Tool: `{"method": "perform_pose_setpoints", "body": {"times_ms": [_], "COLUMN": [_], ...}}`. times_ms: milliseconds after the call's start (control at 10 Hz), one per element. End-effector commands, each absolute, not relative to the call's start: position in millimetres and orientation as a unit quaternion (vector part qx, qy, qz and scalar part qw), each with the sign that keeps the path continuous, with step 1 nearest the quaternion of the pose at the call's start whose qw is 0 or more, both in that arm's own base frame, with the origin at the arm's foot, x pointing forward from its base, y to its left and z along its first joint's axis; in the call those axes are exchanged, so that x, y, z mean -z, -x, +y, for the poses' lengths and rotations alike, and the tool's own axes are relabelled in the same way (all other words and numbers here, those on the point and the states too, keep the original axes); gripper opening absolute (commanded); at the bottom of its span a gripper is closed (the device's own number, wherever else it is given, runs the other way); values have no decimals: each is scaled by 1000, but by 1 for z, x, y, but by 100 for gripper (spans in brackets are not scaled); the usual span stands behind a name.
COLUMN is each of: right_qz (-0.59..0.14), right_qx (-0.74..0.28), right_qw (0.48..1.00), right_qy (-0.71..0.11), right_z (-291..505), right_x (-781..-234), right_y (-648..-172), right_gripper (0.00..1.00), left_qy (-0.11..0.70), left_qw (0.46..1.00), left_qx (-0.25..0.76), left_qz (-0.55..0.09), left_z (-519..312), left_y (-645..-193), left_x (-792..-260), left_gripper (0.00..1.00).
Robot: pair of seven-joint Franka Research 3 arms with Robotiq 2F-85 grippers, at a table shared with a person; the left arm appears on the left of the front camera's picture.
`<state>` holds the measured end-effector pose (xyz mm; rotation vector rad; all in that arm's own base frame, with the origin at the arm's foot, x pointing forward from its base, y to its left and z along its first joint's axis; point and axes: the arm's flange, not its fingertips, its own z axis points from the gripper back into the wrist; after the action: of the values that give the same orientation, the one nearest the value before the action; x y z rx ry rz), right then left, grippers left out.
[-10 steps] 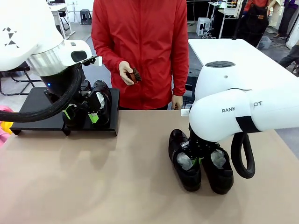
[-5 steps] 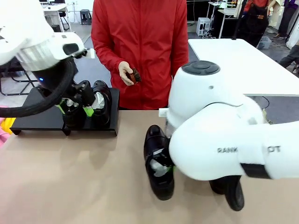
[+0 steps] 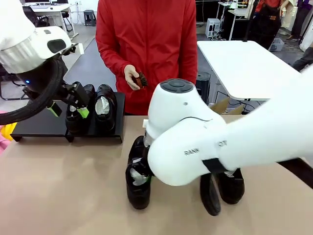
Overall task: Organize the shoes by placing them on the stand.
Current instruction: Pick up one Shoe and place it in the middle of the table.
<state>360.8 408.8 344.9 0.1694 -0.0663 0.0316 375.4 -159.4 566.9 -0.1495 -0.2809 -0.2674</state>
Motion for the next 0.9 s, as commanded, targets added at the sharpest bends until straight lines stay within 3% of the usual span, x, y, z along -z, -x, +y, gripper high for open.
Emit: {"method": "perform_pose_setpoints", "body": {"times_ms": [0, 100, 600, 700, 800], "right_qz": [-20, -16, -44, -45, -42], "right_qx": [-16, -10, 90, 105, 100], "right_qw": [996, 997, 990, 988, 988], "right_qy": [-83, -77, -98, -104, -106], "right_z": [437, 435, 411, 408, 404], "right_x": [-340, -335, -354, -361, -372], "right_y": [-380, -386, -383, -378, -370], "right_gripper": [0, 0, 94, 100, 100], "left_qy": [75, 75, 75, 75, 75], "left_qw": [978, 978, 978, 978, 978], "left_qx": [140, 140, 140, 140, 140], "left_qz": [-133, -133, -133, -133, -133], "left_z": [-162, -162, -162, -162, -162], "left_y": [-380, -380, -380, -380, -380], "left_x": [-570, -570, -570, -570, -570], "left_gripper": [87, 87, 87, 87, 87]}}
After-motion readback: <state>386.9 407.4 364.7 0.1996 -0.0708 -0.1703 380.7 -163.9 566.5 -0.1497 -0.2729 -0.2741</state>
